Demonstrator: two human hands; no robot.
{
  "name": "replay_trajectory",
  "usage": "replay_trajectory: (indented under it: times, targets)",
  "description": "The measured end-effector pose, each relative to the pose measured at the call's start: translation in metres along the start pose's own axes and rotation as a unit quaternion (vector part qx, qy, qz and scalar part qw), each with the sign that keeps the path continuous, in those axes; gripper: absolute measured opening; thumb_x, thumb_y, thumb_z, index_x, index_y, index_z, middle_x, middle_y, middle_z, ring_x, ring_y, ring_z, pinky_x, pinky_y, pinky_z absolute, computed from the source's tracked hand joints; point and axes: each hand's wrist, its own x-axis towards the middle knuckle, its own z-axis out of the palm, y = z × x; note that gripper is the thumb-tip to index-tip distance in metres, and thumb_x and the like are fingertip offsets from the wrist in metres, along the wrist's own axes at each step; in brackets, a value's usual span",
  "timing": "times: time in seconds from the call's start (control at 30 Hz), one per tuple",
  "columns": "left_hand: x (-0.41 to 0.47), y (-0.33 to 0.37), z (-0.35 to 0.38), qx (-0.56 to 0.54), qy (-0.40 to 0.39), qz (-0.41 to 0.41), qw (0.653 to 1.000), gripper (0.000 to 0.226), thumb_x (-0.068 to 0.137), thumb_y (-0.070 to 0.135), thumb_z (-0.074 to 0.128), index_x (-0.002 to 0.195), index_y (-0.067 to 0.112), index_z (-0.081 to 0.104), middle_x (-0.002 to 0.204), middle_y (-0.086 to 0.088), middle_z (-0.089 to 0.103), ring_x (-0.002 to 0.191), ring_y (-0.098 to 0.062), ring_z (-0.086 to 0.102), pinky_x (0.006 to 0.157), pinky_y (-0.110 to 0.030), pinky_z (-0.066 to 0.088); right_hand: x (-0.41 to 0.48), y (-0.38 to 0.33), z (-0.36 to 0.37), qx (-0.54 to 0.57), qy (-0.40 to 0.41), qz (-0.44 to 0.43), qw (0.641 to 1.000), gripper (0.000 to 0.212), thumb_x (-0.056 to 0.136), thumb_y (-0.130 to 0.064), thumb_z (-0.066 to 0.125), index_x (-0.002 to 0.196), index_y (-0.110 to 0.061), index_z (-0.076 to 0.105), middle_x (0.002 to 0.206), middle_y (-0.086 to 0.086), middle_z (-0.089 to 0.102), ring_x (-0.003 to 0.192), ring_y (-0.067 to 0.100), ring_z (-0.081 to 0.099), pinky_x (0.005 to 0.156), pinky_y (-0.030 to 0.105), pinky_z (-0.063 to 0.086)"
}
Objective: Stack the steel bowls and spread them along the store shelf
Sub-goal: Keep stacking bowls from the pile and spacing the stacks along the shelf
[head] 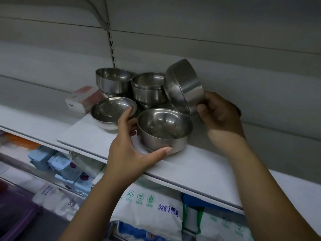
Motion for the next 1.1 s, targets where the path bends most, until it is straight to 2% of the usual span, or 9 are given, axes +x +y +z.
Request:
replay_trajectory:
  times: [0.13,0.23,0.3,0.47,0.63,0.77,0.87,0.97,1.1]
  targets:
    - [0.002,-0.001,-0.002,0.000,-0.025,-0.026,0.999,0.132,0.050,0.065,0.087,0.154,0.049,0.006,0.149,0.021,0.046,0.135,0.003,0.045,0.104,-0.017,0.036,-0.001,0.001,0.002,-0.040,-0.025,0.011,0.999,0.025,0.099,-0.008,0.061,0.117,-0.025,0.067,0.102,-0.013,0.065,0.096,-0.009,0.060,0.079,0.000,0.038]
    - [0.005,-0.003,-0.001,0.017,-0.036,-0.022,0.999,0.132,0.049,0.068,0.083,0.157,0.039,0.011,0.150,0.024,0.044,0.138,0.004,0.042,0.109,-0.020,0.037,-0.002,-0.001,0.003,-0.075,-0.021,-0.055,0.995,0.030,0.094,0.000,0.064,0.111,-0.024,0.066,0.104,-0.026,0.055,0.097,-0.031,0.049,0.084,-0.006,0.032]
    - [0.006,-0.003,-0.001,0.022,-0.041,-0.023,0.999,0.131,0.049,0.069,0.081,0.158,0.037,0.015,0.153,0.023,0.042,0.139,0.002,0.041,0.113,-0.025,0.038,-0.004,0.000,0.004,-0.081,-0.036,-0.092,0.992,0.032,0.091,-0.001,0.062,0.113,-0.024,0.067,0.110,-0.028,0.053,0.104,-0.032,0.046,0.091,-0.005,0.030]
    - [0.008,-0.003,-0.002,0.013,-0.048,-0.023,0.999,0.124,0.048,0.079,0.079,0.153,0.044,0.022,0.150,0.025,0.045,0.138,0.001,0.044,0.111,-0.027,0.040,-0.006,0.002,0.002,-0.059,-0.091,-0.115,0.987,0.036,0.090,-0.002,0.058,0.116,-0.026,0.068,0.114,-0.014,0.062,0.112,-0.022,0.049,0.097,0.002,0.034]
    - [0.007,0.000,-0.001,-0.020,-0.045,-0.020,0.999,0.099,0.057,0.060,0.085,0.140,0.055,0.033,0.134,0.042,0.048,0.128,0.015,0.046,0.104,-0.017,0.041,-0.009,-0.003,-0.002,-0.041,-0.143,-0.111,0.983,0.043,0.092,0.003,0.057,0.115,-0.029,0.073,0.115,-0.012,0.064,0.115,0.006,0.057,0.099,0.009,0.037]
    - [0.006,0.000,-0.002,-0.078,-0.035,-0.027,0.996,0.094,0.066,0.063,0.083,0.145,0.042,0.037,0.140,0.028,0.052,0.129,0.010,0.050,0.110,-0.023,0.042,-0.008,-0.002,-0.003,-0.062,-0.153,-0.118,0.979,0.042,0.094,-0.003,0.057,0.113,-0.037,0.072,0.126,-0.020,0.058,0.126,0.010,0.051,0.104,0.009,0.034]
    - [0.005,-0.001,-0.001,-0.092,-0.030,-0.023,0.995,0.090,0.069,0.067,0.076,0.146,0.035,0.041,0.141,0.018,0.057,0.131,-0.001,0.054,0.113,-0.037,0.044,-0.007,-0.002,-0.003,-0.036,-0.148,-0.072,0.986,0.036,0.097,-0.006,0.059,0.111,-0.036,0.074,0.136,-0.019,0.054,0.136,0.011,0.046,0.110,0.016,0.034]
    - [0.005,-0.002,-0.001,-0.093,-0.017,-0.026,0.995,0.083,0.071,0.067,0.075,0.142,0.035,0.045,0.139,0.017,0.059,0.129,-0.003,0.056,0.112,-0.039,0.046,-0.006,-0.004,0.000,-0.012,-0.122,-0.046,0.991,0.032,0.092,-0.029,0.064,0.122,-0.042,0.066,0.145,-0.015,0.050,0.139,0.008,0.046,0.116,0.029,0.038]
    - [0.004,-0.003,0.000,-0.089,-0.016,-0.026,0.996,0.068,0.076,0.064,0.073,0.134,0.035,0.050,0.133,0.018,0.063,0.126,-0.002,0.058,0.109,-0.037,0.048,-0.012,-0.012,0.007,0.072,-0.127,0.040,0.988,0.072,0.075,-0.063,0.078,0.139,-0.057,0.046,0.152,-0.017,0.045,0.138,0.006,0.048,0.114,0.039,0.044]
